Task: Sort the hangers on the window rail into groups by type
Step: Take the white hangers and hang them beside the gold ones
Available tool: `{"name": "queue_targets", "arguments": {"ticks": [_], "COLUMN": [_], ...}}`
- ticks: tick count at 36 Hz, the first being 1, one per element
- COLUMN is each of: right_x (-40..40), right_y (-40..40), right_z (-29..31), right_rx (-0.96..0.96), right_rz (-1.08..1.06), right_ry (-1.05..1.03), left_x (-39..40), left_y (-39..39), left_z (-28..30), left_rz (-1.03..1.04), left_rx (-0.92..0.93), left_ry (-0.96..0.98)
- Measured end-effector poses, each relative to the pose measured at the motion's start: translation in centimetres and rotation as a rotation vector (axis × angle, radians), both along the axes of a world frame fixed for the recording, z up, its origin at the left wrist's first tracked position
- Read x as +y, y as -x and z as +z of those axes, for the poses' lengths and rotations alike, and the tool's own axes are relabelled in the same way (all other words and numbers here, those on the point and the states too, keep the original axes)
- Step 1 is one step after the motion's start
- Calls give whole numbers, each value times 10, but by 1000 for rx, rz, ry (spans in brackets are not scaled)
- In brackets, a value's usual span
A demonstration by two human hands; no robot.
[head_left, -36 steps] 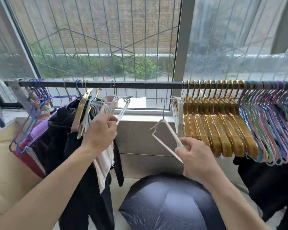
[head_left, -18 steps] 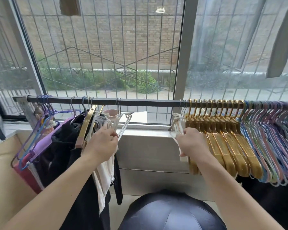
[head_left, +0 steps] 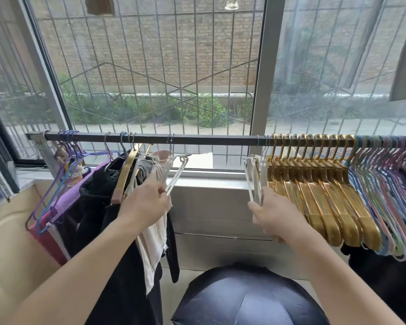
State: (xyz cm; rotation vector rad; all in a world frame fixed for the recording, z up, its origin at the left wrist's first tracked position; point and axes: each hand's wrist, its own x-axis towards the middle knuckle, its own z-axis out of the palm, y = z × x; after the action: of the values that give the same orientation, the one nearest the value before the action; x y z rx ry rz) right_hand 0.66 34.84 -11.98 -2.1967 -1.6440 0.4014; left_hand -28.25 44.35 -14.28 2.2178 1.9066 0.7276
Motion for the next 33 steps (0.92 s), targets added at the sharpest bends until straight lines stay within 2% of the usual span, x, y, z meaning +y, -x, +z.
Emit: {"name": "queue_targets", "arguments": {"ticks": [6,10,15,27,33], "right_x": [-3,-7,-11,-17,-19], "right_y": [9,16,20,12,11], "right_z": [2,5,-1,1,0], "right_rx": [137,137,98,44,37], "right_rz": [75,134,189,214,228], "right_ry": [-54,-65,-75,-68,-66], "left_x": [4,15,28,50,52], "left_y": [-8,-20,-32,-35,-34], "left_z": [-5,-8,-5,2,1], "left_rz": [159,188,231,238,227], "left_rx": [320,546,687,799,715], "left_ry": [-123,-84,-37,-24,-37]}}
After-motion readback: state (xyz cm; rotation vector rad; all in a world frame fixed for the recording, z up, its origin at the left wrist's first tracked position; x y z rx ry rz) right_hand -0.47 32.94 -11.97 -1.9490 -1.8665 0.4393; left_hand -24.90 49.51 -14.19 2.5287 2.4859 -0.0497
